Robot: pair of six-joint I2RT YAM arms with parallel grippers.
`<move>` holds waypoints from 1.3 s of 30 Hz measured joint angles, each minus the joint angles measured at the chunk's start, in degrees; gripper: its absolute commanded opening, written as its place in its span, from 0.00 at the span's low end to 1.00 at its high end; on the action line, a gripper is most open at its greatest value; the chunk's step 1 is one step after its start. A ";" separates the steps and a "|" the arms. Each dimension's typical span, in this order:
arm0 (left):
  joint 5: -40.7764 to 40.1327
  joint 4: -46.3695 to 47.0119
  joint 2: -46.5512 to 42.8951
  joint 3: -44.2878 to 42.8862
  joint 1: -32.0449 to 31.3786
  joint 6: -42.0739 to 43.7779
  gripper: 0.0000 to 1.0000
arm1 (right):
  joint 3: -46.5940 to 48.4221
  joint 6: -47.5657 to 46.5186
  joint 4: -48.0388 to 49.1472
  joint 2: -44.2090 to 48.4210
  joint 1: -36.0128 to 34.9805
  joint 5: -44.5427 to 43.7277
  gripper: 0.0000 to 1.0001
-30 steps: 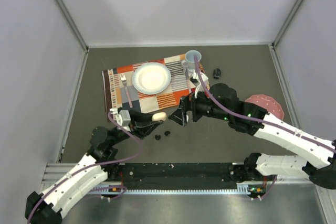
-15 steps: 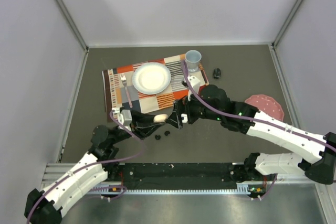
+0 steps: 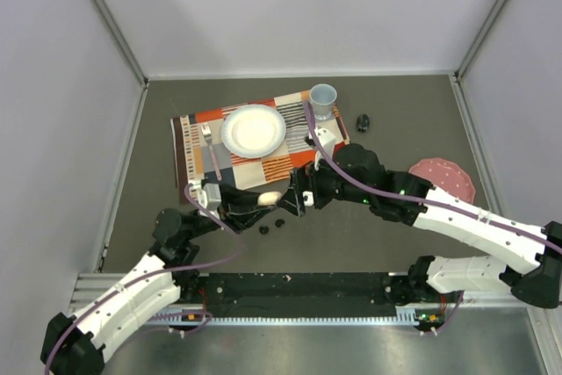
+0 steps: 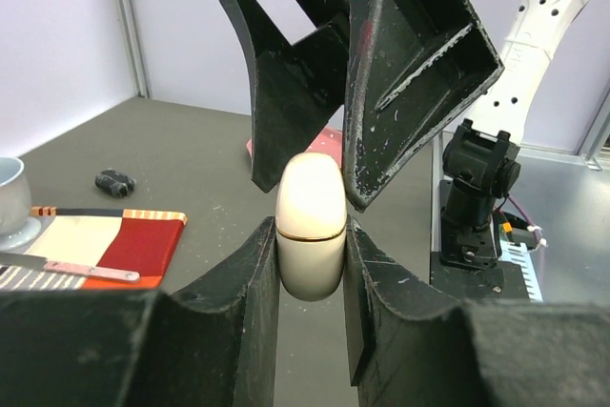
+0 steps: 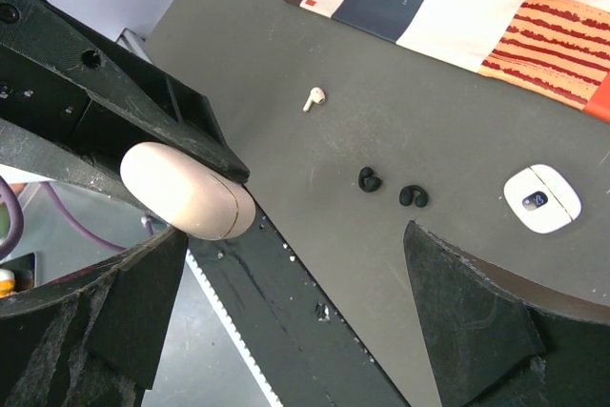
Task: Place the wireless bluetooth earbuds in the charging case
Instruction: Open the charging case, then pick up the right earbud from the corner of the board.
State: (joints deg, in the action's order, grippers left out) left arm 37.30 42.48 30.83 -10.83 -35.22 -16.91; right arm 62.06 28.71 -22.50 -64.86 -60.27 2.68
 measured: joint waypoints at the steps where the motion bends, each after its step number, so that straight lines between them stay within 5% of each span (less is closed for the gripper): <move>1: 0.15 -0.04 -0.28 0.00 0.02 0.02 0.00 | 0.00 0.07 0.00 0.04 -0.07 -0.07 0.95; 18: 3.76 -1.92 -4.24 0.02 -0.20 0.35 0.00 | 2.23 3.04 3.15 0.98 -0.20 -4.59 0.96; 26: 0.09 -4.92 -8.37 0.15 -0.20 1.22 0.00 | 2.08 3.39 3.08 10.62 0.85 -12.52 0.95; 34: -4.00 -12.33 -14.40 -0.17 -0.20 3.34 0.00 | -0.42 3.58 -8.70 13.05 16.92 -19.91 0.77; 39: -5.20 -17.40 -17.18 -1.38 -0.20 4.87 0.00 | -6.40 2.71 -18.56 11.41 21.94 -23.21 0.76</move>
State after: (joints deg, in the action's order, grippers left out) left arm 32.10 25.08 13.65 -12.21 -35.42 -12.03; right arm 55.66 31.42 -41.06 -53.45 -38.33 -20.53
